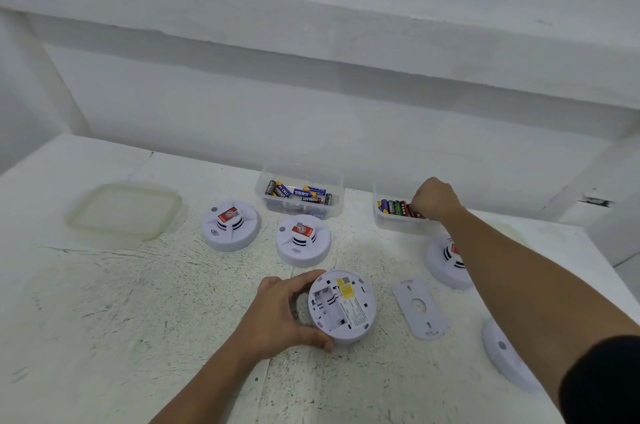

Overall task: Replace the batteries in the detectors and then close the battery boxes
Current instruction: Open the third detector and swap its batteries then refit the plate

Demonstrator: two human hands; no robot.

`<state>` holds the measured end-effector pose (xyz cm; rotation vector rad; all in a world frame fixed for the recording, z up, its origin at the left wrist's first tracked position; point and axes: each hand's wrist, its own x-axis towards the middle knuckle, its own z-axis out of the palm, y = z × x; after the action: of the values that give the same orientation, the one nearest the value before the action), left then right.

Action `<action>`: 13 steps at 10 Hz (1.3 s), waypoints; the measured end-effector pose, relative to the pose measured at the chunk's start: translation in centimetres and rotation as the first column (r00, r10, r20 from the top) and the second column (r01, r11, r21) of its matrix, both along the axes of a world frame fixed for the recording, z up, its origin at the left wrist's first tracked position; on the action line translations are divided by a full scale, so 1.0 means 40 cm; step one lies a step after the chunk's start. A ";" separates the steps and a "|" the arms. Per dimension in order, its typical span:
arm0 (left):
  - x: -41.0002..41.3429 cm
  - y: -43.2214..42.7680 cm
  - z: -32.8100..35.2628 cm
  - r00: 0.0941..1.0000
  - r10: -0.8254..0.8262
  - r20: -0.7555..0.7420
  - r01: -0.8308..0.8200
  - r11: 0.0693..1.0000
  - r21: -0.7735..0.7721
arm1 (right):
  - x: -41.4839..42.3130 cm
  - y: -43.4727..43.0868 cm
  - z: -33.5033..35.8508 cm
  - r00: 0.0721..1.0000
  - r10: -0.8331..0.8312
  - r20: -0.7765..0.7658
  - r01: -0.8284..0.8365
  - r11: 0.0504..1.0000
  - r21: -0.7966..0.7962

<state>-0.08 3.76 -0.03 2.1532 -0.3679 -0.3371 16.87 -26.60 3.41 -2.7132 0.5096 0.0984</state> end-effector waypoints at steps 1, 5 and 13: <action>0.001 0.001 -0.005 1.000 0.005 -0.005 -0.005 1.000 -0.009 | 0.000 -0.006 0.004 0.998 -0.018 -0.053 0.020 1.000 0.023; -0.004 0.002 0.001 1.000 -0.001 0.000 0.001 0.999 -0.038 | 0.000 -0.007 0.033 0.996 -0.037 -0.080 0.049 0.987 0.155; -0.003 0.220 0.009 0.995 0.096 0.016 -0.092 0.982 -0.162 | -0.439 0.451 -0.024 0.897 0.418 0.141 -0.441 0.863 0.246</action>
<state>-0.19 12.54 0.32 2.0091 -0.2948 -0.2208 -0.68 -8.54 2.43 -2.4942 -0.1394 0.1597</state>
